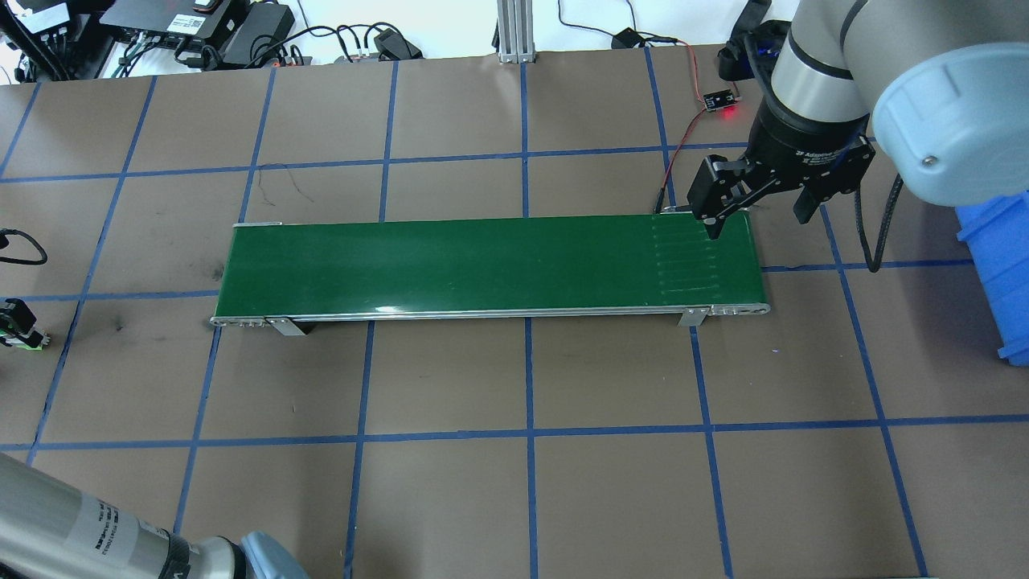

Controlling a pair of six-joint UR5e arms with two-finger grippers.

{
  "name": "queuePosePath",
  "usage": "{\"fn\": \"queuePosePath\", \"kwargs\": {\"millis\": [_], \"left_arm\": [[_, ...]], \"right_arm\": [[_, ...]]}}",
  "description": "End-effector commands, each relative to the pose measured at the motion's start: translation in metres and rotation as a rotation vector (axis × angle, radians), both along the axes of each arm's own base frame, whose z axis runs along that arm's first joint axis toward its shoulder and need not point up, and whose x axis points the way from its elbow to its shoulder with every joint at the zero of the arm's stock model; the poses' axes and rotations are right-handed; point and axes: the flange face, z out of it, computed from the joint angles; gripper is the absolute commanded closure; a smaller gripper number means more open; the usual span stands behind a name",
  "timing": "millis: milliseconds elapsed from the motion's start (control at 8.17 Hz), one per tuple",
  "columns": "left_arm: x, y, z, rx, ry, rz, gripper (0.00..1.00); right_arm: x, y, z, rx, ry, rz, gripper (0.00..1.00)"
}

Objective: Move button from left to right

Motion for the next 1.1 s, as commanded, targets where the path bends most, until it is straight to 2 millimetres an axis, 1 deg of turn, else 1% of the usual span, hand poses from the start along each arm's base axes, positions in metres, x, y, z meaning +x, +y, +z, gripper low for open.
{"fn": "queuePosePath", "kwargs": {"millis": [0, 122, 245, 367, 490, 612, 735, 857, 980], "left_arm": [[-0.009, 0.003, 0.020, 0.012, 0.026, -0.007, 1.00], [-0.025, 0.002, 0.040, 0.030, 0.055, -0.024, 1.00], [-0.060, -0.013, 0.077, 0.017, 0.047, -0.068, 1.00], [-0.106, -0.037, 0.116, -0.022, -0.005, -0.123, 1.00], [-0.163, -0.062, 0.135, -0.027, -0.011, -0.195, 1.00], [-0.214, -0.077, 0.149, -0.041, -0.024, -0.243, 1.00], [-0.257, -0.085, 0.160, -0.059, -0.044, -0.249, 1.00], [-0.282, -0.090, 0.157, -0.068, -0.028, -0.243, 1.00], [-0.306, -0.095, 0.156, -0.104, 0.025, -0.209, 1.00]], "right_arm": [[0.000, 0.000, 0.000, 0.000, 0.000, 0.000, 0.00], [0.000, 0.000, 0.000, 0.000, 0.000, 0.000, 0.00], [0.000, 0.000, 0.000, 0.000, 0.000, 0.000, 0.00], [0.000, 0.000, -0.001, 0.002, 0.000, 0.000, 0.00], [0.000, 0.000, 0.000, 0.000, 0.000, 0.000, 0.00], [0.000, 0.000, 0.000, 0.000, 0.000, 0.002, 0.00], [0.000, 0.000, -0.001, 0.002, 0.000, 0.002, 0.00], [0.000, 0.000, -0.001, 0.002, 0.000, 0.002, 0.00], [0.000, 0.000, -0.001, 0.003, 0.000, 0.002, 0.00]]}}
